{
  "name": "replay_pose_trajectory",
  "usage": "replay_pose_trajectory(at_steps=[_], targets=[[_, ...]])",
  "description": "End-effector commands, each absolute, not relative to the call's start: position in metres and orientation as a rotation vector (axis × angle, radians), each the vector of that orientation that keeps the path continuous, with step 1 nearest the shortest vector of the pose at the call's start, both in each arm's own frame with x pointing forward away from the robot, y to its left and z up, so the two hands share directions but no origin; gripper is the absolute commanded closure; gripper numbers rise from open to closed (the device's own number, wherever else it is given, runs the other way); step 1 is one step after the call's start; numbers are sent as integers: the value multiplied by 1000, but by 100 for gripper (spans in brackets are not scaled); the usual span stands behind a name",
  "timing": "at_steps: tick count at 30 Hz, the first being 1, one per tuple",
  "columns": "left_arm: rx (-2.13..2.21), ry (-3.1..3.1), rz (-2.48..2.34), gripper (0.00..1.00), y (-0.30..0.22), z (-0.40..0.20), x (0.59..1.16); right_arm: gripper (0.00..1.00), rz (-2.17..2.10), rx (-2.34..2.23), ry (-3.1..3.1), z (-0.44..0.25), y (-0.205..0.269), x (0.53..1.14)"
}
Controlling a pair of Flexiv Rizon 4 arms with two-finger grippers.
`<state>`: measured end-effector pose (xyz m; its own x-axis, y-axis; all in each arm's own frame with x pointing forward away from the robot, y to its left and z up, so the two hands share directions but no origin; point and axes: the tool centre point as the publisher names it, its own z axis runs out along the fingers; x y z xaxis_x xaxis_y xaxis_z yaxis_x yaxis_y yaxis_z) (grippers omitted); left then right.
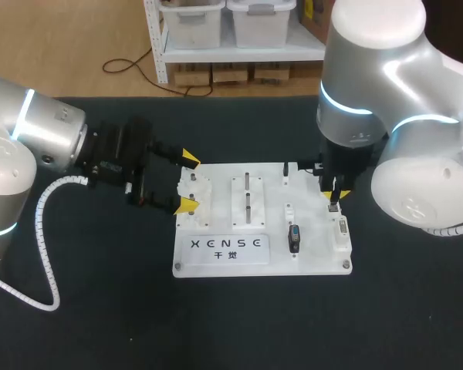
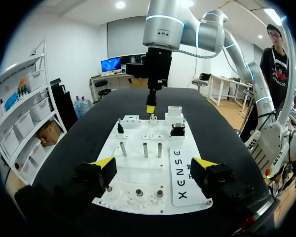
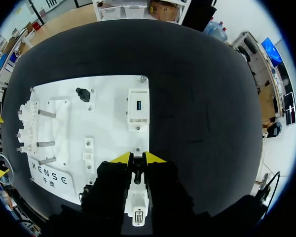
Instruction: Insert the Ethernet cable into its matching sockets.
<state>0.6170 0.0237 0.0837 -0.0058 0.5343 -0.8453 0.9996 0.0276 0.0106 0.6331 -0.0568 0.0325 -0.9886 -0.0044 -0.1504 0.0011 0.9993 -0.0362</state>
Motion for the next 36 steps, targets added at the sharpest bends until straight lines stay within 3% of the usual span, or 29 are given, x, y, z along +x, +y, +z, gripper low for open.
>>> replay_pose_trajectory(at_steps=[1,36], targets=[[1587,1618,-864,0,24,83,617,100,-54,0,2988,30,-57,633],[1587,1618,-864,0,24,83,617,100,-42,11,3017,12,-59,632]])
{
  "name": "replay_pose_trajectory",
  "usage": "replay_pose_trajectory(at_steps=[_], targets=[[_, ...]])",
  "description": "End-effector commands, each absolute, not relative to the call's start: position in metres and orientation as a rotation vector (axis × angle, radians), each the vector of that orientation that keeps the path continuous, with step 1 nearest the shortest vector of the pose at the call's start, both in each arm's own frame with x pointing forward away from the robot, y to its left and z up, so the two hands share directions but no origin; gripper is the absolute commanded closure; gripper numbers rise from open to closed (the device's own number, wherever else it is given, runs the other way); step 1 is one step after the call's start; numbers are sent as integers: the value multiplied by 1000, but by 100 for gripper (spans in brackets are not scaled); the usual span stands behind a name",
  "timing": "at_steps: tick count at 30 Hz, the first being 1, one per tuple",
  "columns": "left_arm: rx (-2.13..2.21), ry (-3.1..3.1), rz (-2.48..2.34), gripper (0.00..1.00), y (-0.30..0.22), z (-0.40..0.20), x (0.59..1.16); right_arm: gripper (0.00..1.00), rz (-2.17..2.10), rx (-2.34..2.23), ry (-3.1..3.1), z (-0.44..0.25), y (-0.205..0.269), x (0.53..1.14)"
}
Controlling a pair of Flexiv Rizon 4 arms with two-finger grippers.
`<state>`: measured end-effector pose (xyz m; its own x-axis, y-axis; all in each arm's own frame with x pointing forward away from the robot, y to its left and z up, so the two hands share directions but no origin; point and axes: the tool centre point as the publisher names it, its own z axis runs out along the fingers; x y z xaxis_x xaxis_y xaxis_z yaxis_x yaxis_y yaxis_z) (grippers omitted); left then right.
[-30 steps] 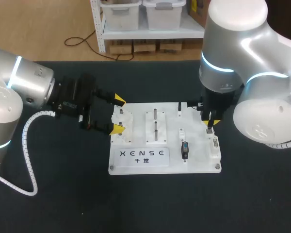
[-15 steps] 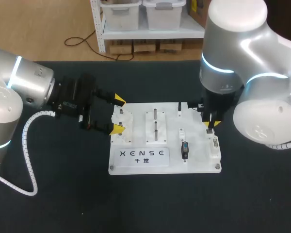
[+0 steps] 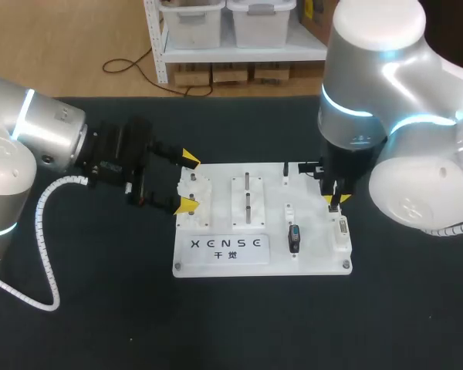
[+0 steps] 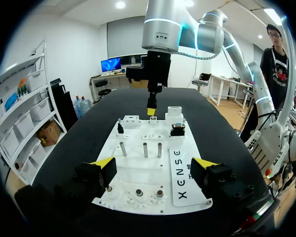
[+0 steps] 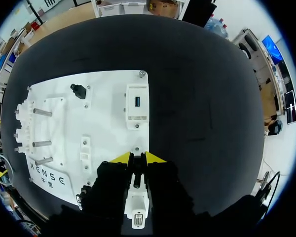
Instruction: Insert the Ethernet cable into its matching sockets.
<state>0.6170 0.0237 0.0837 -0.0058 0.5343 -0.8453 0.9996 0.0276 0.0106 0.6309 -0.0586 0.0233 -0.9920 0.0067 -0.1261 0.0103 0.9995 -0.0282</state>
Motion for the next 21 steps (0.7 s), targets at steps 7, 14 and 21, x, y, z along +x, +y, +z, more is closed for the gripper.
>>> replay_pose_trajectory(at_steps=[7,14,21], targets=[[1587,1618,-864,0,24,83,617,100,-42,13,3031,4,-59,631],[1587,1618,-864,0,24,83,617,100,-47,17,3035,3,-60,632],[1587,1618,-864,0,24,83,617,0,-22,19,2999,13,-62,633]])
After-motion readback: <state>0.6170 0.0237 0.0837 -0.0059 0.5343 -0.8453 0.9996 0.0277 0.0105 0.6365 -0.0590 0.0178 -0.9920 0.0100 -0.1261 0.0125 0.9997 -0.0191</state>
